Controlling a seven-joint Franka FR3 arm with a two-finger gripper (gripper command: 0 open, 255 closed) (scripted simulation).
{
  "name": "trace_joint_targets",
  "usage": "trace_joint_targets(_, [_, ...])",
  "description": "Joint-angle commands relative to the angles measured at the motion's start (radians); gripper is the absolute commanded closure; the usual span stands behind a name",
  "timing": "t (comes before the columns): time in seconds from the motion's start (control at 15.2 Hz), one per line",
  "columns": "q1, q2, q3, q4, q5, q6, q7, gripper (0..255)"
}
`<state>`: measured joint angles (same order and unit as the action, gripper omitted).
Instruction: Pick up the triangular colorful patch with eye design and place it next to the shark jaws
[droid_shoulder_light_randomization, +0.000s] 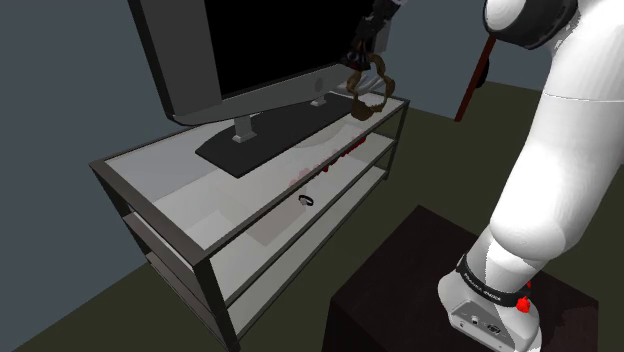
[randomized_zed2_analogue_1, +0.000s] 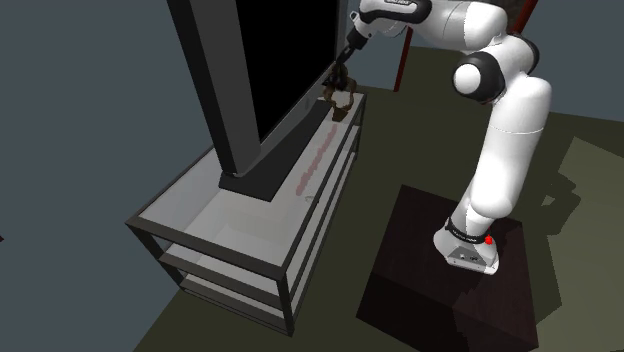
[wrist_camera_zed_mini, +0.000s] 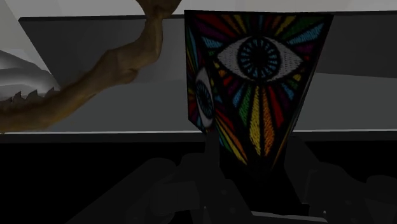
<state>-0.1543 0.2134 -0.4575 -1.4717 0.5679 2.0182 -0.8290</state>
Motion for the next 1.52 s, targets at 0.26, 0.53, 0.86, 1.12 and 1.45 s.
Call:
trace_joint_targets(0.26, [0.009, -0.011, 0.006, -0.089, 0.013, 0.075, -0.035, 255])
trace_joint_targets(0.53, [0.012, -0.01, 0.01, -0.14, 0.027, 0.121, -0.06, 255])
trace_joint_targets(0.86, [0.014, -0.005, 0.016, -0.196, 0.049, 0.176, -0.095, 255])
trace_joint_targets(1.12, [0.014, 0.004, 0.022, -0.235, 0.071, 0.217, -0.124, 255])
trace_joint_targets(1.45, [0.012, 0.019, 0.03, -0.278, 0.103, 0.266, -0.164, 255])
